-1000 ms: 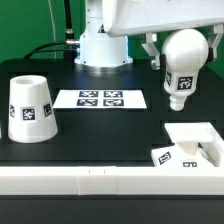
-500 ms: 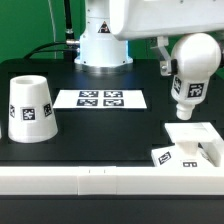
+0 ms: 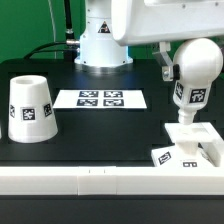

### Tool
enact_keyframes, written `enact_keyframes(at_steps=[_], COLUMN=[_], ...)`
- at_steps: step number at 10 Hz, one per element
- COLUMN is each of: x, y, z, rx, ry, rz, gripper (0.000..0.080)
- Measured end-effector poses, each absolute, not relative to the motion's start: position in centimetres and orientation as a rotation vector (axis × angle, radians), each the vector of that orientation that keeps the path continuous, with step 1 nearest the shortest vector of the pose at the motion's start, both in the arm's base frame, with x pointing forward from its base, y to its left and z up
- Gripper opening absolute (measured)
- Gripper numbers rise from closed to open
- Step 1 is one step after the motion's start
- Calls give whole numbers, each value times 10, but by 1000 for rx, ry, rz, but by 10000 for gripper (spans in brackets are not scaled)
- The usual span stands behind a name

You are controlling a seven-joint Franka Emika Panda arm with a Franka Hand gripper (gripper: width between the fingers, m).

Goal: Assemble lamp

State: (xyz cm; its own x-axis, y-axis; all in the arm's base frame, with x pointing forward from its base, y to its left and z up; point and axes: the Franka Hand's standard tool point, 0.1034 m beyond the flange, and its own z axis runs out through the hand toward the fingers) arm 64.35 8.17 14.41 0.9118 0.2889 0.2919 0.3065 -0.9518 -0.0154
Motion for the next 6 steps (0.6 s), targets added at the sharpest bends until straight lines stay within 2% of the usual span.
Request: enact_keyframes(at_steps=[6], x=[636], y=[85], z=[132], rx=[-3008], ry=[-475], rz=[-499], gripper=[575])
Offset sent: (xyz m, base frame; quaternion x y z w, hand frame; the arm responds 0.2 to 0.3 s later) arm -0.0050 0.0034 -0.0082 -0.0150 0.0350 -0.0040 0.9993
